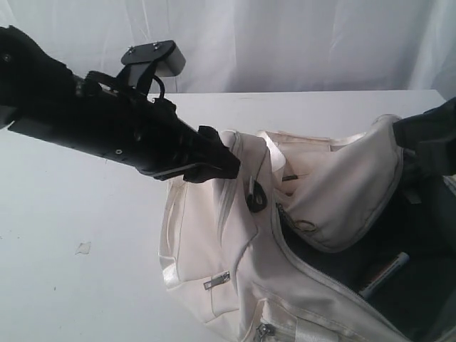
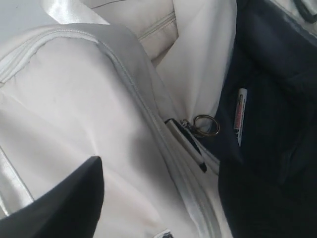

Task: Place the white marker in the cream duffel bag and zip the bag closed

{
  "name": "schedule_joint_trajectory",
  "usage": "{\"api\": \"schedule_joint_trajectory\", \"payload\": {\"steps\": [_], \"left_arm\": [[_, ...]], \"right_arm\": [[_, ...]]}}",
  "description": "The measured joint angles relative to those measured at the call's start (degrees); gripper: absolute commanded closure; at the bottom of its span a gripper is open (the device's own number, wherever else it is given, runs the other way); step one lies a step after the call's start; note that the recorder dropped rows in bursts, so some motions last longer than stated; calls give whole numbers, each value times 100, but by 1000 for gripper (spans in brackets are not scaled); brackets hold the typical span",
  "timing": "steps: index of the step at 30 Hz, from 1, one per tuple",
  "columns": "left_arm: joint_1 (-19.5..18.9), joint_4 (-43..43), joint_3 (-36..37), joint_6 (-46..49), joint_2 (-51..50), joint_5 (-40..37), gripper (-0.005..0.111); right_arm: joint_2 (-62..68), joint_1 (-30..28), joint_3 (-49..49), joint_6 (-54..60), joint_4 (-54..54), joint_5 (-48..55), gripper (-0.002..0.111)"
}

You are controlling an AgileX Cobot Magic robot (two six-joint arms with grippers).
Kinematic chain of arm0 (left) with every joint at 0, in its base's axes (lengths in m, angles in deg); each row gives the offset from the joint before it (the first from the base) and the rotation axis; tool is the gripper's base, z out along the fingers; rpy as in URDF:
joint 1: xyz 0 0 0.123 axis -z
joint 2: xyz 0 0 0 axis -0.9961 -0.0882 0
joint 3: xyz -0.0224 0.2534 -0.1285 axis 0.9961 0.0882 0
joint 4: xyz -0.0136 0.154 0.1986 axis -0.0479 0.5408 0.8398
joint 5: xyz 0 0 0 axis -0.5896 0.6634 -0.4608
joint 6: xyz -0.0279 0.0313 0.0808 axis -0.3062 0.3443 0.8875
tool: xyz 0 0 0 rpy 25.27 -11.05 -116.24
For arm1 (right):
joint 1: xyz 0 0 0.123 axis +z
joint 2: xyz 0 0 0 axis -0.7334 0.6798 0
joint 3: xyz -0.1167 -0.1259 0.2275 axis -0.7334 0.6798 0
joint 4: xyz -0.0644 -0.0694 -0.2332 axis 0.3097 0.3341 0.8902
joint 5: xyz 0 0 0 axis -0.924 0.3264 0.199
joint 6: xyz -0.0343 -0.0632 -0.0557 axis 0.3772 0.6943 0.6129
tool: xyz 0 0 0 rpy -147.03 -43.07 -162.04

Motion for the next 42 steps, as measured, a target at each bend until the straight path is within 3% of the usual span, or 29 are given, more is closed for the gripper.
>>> {"api": "schedule_joint_trajectory", "payload": {"steps": [8,10,13,17,24,31,42], "left_arm": [[225,0,0,52,-568,897,40],[225,44,0,52,-769,1002,51],[225,44,0,52,-976,1107,81],[248,44,0,52,-1029,1545,102],[248,65,-228,52,-988,1564,102],[248,101,-289,52,-988,1474,102],[248,101,-292,52,-988,1403,102]], "right_arm": [[0,0,279,174,0,169,70],[0,0,391,174,0,169,70],[21,0,477,341,-14,169,70],[425,0,532,971,-122,238,70],[1360,0,532,1800,-327,87,70],[2056,0,532,2705,-1494,-11,70],[2760,0,532,3176,-2431,-197,70]]}}
